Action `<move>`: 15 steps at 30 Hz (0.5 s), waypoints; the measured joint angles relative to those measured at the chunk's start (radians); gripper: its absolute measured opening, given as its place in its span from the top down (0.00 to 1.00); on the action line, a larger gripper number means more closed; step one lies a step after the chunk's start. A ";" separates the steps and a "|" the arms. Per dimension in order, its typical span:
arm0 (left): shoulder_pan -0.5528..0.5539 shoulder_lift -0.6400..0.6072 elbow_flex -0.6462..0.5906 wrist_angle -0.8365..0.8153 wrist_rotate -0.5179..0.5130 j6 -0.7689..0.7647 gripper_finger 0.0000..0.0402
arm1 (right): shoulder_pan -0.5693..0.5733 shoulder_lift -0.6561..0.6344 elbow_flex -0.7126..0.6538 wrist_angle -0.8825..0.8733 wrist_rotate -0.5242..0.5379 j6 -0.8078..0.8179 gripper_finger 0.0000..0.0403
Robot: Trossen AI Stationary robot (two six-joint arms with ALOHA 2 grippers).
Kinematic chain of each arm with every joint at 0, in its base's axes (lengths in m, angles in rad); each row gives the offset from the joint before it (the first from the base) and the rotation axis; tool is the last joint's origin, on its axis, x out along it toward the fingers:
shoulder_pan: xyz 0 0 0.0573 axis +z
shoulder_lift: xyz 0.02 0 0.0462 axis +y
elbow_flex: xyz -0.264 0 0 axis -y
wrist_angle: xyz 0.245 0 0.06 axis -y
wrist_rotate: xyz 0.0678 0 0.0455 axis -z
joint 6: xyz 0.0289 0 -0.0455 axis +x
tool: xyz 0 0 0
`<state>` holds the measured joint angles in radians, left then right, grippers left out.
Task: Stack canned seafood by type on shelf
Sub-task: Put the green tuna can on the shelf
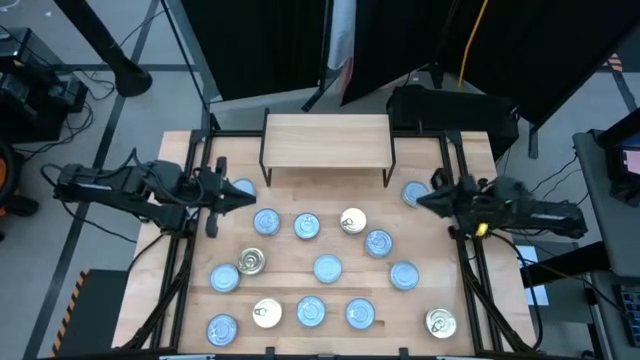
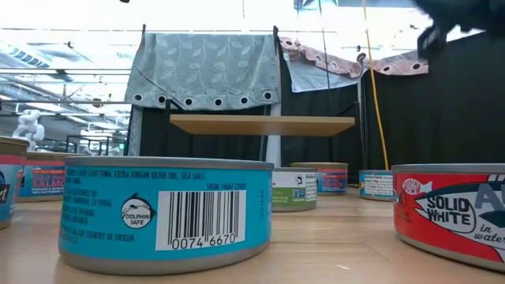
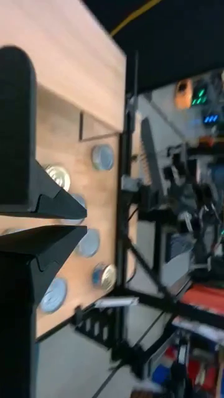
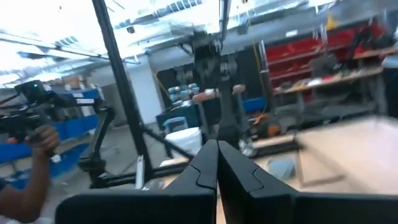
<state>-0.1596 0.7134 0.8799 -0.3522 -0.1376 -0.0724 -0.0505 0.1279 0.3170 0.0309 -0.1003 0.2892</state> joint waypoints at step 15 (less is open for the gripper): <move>-0.017 0.036 0.000 -0.003 -0.009 -0.014 0.93 | 0.064 0.752 0.713 -0.841 0.220 0.007 1.00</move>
<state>-0.1767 0.7499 0.8795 -0.3547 -0.1461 -0.0863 0.0134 0.8802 1.0299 -0.8103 0.1199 0.2959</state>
